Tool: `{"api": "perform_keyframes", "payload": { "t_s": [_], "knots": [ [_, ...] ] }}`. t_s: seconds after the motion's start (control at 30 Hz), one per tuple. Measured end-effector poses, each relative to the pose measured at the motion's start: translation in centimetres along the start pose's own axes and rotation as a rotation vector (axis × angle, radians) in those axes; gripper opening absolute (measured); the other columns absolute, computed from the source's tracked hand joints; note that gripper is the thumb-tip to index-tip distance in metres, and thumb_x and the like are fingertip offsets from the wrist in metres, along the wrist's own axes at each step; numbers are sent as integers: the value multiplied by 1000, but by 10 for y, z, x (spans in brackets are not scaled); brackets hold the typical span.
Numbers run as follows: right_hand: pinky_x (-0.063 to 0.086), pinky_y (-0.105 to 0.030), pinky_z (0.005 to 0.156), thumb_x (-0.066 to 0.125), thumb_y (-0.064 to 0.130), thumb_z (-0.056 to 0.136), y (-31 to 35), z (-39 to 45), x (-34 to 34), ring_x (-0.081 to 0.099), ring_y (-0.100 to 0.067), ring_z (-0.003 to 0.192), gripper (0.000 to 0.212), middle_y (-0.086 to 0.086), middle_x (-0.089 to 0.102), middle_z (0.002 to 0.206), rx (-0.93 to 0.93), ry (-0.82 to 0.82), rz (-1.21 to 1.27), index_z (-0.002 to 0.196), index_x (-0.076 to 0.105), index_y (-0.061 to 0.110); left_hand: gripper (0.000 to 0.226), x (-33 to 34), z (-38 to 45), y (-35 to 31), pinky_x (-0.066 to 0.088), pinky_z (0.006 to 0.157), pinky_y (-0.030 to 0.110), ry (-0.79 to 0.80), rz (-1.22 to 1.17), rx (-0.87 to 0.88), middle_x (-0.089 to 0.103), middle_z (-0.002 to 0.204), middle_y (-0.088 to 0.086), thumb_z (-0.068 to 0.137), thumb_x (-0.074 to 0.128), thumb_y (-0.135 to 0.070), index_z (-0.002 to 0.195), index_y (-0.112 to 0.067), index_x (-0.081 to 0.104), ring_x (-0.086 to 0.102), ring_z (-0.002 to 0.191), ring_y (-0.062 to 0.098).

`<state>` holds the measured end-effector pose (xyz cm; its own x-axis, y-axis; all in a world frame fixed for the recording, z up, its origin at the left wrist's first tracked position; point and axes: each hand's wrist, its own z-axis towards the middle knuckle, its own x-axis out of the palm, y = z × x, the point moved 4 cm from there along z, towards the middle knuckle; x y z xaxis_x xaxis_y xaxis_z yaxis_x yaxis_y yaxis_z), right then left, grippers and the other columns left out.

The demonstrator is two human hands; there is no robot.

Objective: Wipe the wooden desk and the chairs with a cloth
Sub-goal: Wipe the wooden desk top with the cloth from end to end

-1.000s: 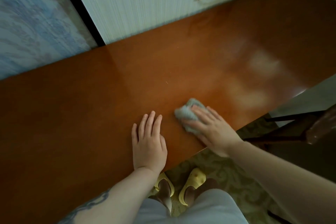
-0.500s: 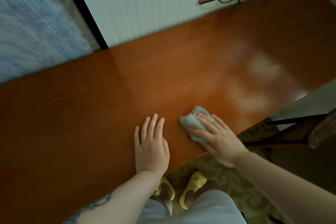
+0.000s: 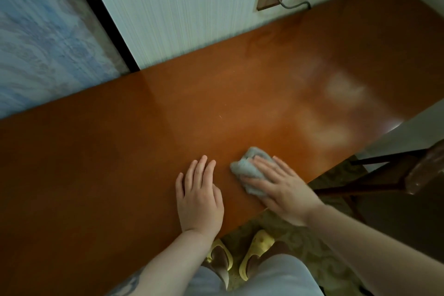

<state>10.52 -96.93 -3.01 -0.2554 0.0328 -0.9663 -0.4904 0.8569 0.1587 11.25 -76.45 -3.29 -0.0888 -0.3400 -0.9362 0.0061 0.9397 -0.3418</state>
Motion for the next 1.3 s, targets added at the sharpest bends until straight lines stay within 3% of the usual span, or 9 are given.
{"api": "perform_keyframes", "payload": {
  "t_s": [0.2, 0.33, 0.43, 0.57, 0.7, 0.93, 1.07, 1.2, 1.3],
  "knots": [
    [-7, -43, 121, 24, 46, 102, 6, 95, -28, -9, -17, 149, 52, 1, 2, 164, 737, -165, 226, 153, 13, 40, 44, -14, 56, 6, 25, 109, 42, -19, -92, -156, 38, 150, -4, 95, 49, -24, 139, -27, 46, 28, 139, 18],
    [-8, -45, 120, 24, 44, 104, 72, 79, -16, -14, -14, 148, 50, 5, 1, 163, 270, -71, 200, 152, 11, 43, 48, -26, 112, 38, 18, 113, 42, -96, -21, -187, 26, 158, -3, 97, 43, -23, 145, -22, 38, 17, 146, 18],
    [-6, -44, 117, 21, 47, 102, 46, 45, -9, -1, -14, 149, 51, 9, 12, 162, -34, 22, 51, 151, 8, 48, 50, -26, 126, 50, 15, 116, 44, -104, 25, -228, 25, 158, 0, 99, 38, -29, 148, -21, 34, 15, 146, 19],
    [-14, -41, 118, 11, 52, 100, -10, 78, -21, -14, -9, 148, 50, 9, 1, 163, 205, 19, 72, 149, 2, 52, 51, -24, 126, 49, 15, 118, 45, -101, 75, -246, 26, 158, 1, 99, 35, -33, 149, -23, 32, 17, 146, 20],
    [-9, -43, 120, 28, 41, 103, 9, 149, -31, -10, -15, 149, 50, 3, 5, 163, 561, -156, 195, 152, 17, 41, 51, -22, 128, 50, 17, 117, 46, -112, 92, -255, 29, 156, 1, 97, 37, -33, 147, -23, 35, 20, 145, 21],
    [-13, -40, 119, 23, 45, 101, 16, 94, -18, -13, -8, 148, 52, 10, -1, 162, -196, 94, 50, 151, 8, 48, 50, -21, 129, 52, 24, 113, 49, -132, 96, -237, 38, 152, 4, 94, 46, -28, 143, -19, 43, 29, 141, 24],
    [-11, -36, 119, 29, 40, 103, -54, 126, -36, -1, -10, 149, 48, 4, 13, 162, 101, -9, 49, 149, 20, 46, 51, -20, 128, 50, 20, 115, 48, -91, 131, -248, 33, 155, 4, 96, 38, -32, 146, -21, 37, 24, 144, 23],
    [1, -44, 121, 36, 35, 102, -25, 185, -42, 4, -19, 150, 50, -2, 18, 161, 538, -220, 174, 151, 26, 36, 51, -22, 128, 51, 21, 114, 49, -93, 120, -238, 34, 154, 5, 96, 41, -31, 146, -19, 38, 25, 143, 25],
    [7, -48, 121, 30, 38, 102, 26, 171, -29, 6, -21, 150, 49, -3, 22, 160, 383, -198, 137, 151, 29, 34, 52, -22, 129, 50, 22, 114, 49, -86, 115, -250, 34, 154, 4, 95, 43, -30, 145, -20, 39, 25, 143, 24]
  ]
}}
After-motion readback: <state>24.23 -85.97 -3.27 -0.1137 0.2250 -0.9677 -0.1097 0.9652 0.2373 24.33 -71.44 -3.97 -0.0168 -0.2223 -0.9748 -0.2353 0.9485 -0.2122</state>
